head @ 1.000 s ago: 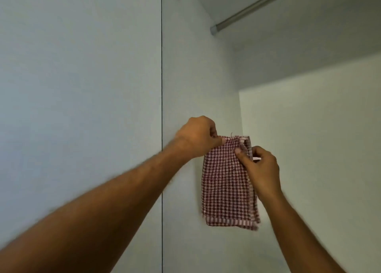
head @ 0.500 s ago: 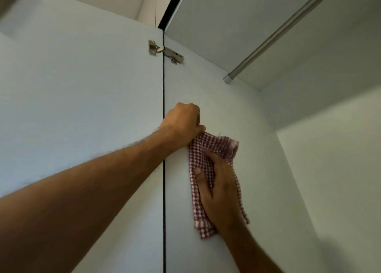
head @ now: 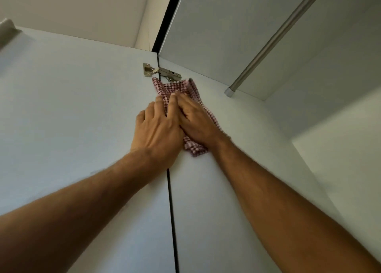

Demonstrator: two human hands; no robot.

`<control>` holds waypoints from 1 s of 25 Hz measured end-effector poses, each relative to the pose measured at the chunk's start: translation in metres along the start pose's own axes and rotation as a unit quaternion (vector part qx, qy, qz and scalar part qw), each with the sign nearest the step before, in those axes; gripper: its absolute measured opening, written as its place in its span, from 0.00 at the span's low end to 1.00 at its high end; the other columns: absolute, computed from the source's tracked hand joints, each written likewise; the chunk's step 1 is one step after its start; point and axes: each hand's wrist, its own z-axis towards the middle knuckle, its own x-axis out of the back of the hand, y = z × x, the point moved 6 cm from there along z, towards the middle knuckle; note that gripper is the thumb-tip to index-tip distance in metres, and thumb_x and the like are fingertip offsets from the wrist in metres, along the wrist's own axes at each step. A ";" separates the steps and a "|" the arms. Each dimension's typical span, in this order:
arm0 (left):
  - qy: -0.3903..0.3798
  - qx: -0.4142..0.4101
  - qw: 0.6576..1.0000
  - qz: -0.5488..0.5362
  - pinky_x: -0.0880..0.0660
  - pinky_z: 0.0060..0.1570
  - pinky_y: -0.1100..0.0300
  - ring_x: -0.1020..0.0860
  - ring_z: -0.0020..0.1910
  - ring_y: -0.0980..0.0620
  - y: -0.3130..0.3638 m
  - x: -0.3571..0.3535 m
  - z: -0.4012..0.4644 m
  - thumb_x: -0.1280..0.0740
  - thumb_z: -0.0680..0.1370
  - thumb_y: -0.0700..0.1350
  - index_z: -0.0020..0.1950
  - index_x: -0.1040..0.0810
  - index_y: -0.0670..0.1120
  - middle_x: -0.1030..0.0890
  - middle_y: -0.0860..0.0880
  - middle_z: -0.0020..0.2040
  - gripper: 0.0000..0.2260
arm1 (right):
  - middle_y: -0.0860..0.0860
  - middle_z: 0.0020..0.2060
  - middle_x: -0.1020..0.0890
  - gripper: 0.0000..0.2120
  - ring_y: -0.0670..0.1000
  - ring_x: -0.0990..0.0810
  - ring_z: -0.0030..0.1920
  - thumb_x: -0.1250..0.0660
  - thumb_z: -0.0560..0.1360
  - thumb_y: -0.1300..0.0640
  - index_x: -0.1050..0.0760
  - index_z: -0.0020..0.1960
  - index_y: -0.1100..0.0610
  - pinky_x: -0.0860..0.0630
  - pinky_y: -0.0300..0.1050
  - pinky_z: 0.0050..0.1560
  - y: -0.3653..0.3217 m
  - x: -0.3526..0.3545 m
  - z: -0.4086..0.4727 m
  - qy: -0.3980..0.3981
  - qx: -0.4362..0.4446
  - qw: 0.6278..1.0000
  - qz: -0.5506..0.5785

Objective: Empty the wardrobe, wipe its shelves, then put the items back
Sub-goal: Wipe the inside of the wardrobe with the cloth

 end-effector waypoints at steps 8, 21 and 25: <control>-0.015 -0.008 1.000 0.006 0.56 0.80 0.51 0.57 0.82 0.45 -0.005 -0.010 -0.005 0.50 0.83 0.45 0.82 0.57 0.43 0.53 0.41 0.82 0.29 | 0.57 0.78 0.39 0.31 0.61 0.40 0.77 0.58 0.80 0.38 0.47 0.81 0.46 0.49 0.63 0.77 0.255 0.074 -0.056 0.060 -0.489 0.864 -0.105; 0.001 -0.028 1.000 0.012 0.50 0.79 0.48 0.49 0.81 0.42 -0.004 -0.014 -0.009 0.49 0.82 0.60 0.80 0.42 0.48 0.42 0.39 0.80 0.29 | 0.51 0.79 0.38 0.41 0.50 0.44 0.79 0.58 0.76 0.27 0.43 0.80 0.50 0.54 0.53 0.80 0.278 0.099 -0.128 0.025 -0.245 0.963 -0.112; -0.001 -0.028 1.000 0.005 0.50 0.79 0.47 0.48 0.81 0.41 -0.006 -0.014 -0.008 0.51 0.78 0.63 0.79 0.40 0.49 0.42 0.39 0.80 0.32 | 0.54 0.78 0.38 0.43 0.57 0.43 0.79 0.67 0.74 0.28 0.49 0.81 0.50 0.54 0.61 0.79 0.352 0.115 -0.211 0.002 -0.393 0.904 -0.166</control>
